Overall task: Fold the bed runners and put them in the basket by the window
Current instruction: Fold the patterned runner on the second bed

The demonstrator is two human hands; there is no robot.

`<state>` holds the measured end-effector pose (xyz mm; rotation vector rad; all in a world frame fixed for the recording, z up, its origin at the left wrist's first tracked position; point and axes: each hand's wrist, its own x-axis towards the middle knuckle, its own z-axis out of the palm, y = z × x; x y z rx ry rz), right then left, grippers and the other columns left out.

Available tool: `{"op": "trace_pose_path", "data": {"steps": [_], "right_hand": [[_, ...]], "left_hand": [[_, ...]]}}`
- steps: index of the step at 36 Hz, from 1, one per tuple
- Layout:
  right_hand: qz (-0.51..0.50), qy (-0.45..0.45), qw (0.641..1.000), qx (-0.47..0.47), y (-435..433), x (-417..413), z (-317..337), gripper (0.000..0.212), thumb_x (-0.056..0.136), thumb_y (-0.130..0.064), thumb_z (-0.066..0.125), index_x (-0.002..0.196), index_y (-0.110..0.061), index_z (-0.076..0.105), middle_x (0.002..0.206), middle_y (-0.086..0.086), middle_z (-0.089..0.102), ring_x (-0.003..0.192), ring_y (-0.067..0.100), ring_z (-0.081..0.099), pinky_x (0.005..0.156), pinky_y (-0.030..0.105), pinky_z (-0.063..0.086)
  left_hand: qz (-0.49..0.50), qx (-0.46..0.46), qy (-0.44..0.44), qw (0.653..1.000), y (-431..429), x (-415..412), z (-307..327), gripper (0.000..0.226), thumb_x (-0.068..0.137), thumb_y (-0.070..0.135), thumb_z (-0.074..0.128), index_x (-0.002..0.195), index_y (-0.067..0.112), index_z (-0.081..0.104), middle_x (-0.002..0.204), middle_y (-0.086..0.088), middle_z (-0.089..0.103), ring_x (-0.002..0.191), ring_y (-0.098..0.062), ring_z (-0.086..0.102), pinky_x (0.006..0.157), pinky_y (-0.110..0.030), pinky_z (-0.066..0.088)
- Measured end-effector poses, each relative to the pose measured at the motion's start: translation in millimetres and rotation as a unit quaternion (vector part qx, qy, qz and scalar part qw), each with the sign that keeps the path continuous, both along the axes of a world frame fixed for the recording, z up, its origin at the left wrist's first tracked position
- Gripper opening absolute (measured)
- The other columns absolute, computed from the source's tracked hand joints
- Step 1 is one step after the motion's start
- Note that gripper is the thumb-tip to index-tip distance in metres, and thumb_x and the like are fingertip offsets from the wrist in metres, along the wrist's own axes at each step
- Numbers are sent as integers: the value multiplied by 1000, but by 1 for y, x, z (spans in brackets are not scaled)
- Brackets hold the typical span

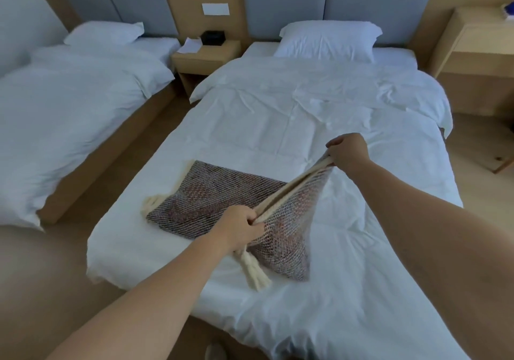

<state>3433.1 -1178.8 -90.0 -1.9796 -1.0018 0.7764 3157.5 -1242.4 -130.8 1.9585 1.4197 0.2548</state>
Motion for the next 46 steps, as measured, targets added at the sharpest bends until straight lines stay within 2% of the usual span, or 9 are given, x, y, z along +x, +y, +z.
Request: {"op": "trace_pose_path", "data": {"steps": [7,12,17,20,30,35,38,42,46], "right_hand": [[13,-32,999,13,32,-49,3,28,87,4,47,93,-7,73,82,7,64,57,11,54,47,19,41],[-5,-60,998,2,63,-93,-6,28,88,4,48,98,-7,72,90,9,66,60,16,57,47,21,42],[-36,-90,995,-13,101,-148,-27,33,87,4,46,106,-9,70,116,8,64,83,23,62,64,27,46],[-35,-109,993,-25,130,-185,-40,39,88,5,42,115,-9,67,124,9,60,84,21,57,63,25,44],[0,-114,991,-73,232,-285,-94,43,93,3,39,130,-8,59,130,14,58,105,29,61,80,28,50],[51,-137,982,-122,284,-330,-142,48,93,5,39,138,-8,50,132,13,56,109,27,59,79,25,48],[91,-173,970,-142,312,-355,-178,45,92,5,42,136,-4,48,124,16,57,105,30,60,87,35,53],[127,-209,956,-160,341,-383,-225,40,90,7,40,127,-7,49,100,12,52,89,24,56,58,26,42],[149,-207,951,-173,358,-407,-263,34,88,10,39,109,-16,45,80,2,45,80,23,49,47,20,29]], "left_hand": [[-51,-47,5,998,26,-50,-13,4,77,11,67,77,15,65,63,5,52,54,-8,43,52,-18,36],[-55,-67,8,996,65,-98,-34,13,82,16,58,89,9,66,68,-1,57,55,-11,46,50,-21,40],[-62,-97,-23,993,114,-158,-52,23,85,18,53,64,10,53,57,2,46,50,-12,38,45,-23,32],[-60,-124,-49,989,137,-194,-61,27,85,18,53,59,16,44,55,5,40,51,-12,36,49,-24,31],[81,-115,-115,983,192,-280,-122,16,96,27,48,84,17,53,64,4,47,50,-6,38,46,-16,32],[148,-89,-78,982,221,-303,-170,14,100,27,40,99,18,51,70,4,53,51,-7,45,45,-18,36],[181,-74,-26,980,240,-317,-202,19,101,28,38,100,15,52,76,1,56,59,-11,50,50,-24,38],[170,-86,25,981,257,-337,-237,19,102,27,35,104,16,49,72,3,54,57,-10,50,47,-23,30],[154,-89,82,981,267,-355,-264,20,101,26,34,109,14,48,72,4,53,60,-16,52,51,-29,36]]}}
